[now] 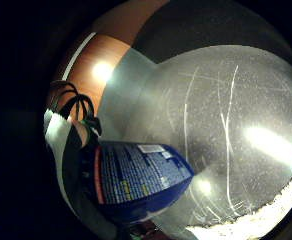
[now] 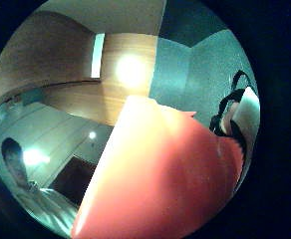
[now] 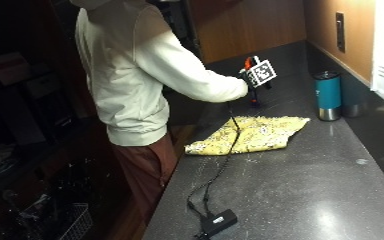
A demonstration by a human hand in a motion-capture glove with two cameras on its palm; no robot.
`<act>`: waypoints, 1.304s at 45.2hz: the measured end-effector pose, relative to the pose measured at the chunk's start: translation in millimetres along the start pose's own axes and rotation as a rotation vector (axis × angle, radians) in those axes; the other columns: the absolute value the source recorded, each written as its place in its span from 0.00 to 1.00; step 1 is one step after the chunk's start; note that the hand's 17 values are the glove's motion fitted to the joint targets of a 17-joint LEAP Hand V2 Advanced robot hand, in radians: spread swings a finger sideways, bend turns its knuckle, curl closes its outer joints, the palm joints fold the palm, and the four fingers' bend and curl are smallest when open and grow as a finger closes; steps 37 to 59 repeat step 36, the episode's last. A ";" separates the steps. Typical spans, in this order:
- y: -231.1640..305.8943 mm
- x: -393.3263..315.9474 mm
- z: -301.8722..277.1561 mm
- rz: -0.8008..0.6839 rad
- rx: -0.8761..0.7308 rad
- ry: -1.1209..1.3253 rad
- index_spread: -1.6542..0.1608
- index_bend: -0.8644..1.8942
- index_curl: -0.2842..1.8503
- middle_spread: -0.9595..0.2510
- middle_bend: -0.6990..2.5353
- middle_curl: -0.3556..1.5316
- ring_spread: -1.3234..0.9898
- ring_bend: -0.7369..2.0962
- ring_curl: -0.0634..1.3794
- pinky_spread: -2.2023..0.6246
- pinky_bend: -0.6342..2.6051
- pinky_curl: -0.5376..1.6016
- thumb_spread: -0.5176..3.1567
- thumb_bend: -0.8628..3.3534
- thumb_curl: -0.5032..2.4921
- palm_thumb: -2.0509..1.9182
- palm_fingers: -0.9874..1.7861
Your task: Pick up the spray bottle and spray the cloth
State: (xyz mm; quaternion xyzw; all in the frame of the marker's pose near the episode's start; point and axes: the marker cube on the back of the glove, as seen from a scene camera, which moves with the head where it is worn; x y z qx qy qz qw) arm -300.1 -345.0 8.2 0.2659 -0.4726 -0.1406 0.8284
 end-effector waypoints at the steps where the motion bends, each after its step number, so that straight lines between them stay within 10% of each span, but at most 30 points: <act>1: -6.2 0.1 -3.3 0.000 0.050 -0.006 0.84 0.45 0.38 0.73 0.38 0.44 0.51 0.43 0.33 0.72 0.31 0.43 0.22 0.20 0.44 0.75 0.84; 4: -22.0 1.8 -12.3 -0.011 0.180 -0.006 0.84 0.45 0.38 0.73 0.38 0.44 0.51 0.43 0.33 0.72 0.31 0.43 0.22 0.20 0.44 0.75 0.84; 16: 24.2 9.7 -12.8 -0.036 -0.235 0.089 0.82 0.39 0.36 0.73 0.34 0.42 0.51 0.42 0.32 0.72 0.34 0.43 0.26 0.19 0.42 0.74 0.78; 29: 42.9 5.0 -46.6 -0.056 -0.314 0.153 0.75 0.33 0.28 0.74 0.29 0.39 0.53 0.39 0.30 0.78 0.34 0.43 0.36 0.19 0.37 0.69 0.53; 59: 57.4 -0.2 -74.6 -0.037 -0.308 0.159 0.74 0.34 0.25 0.75 0.29 0.39 0.54 0.39 0.29 0.80 0.34 0.43 0.37 0.19 0.35 0.68 0.50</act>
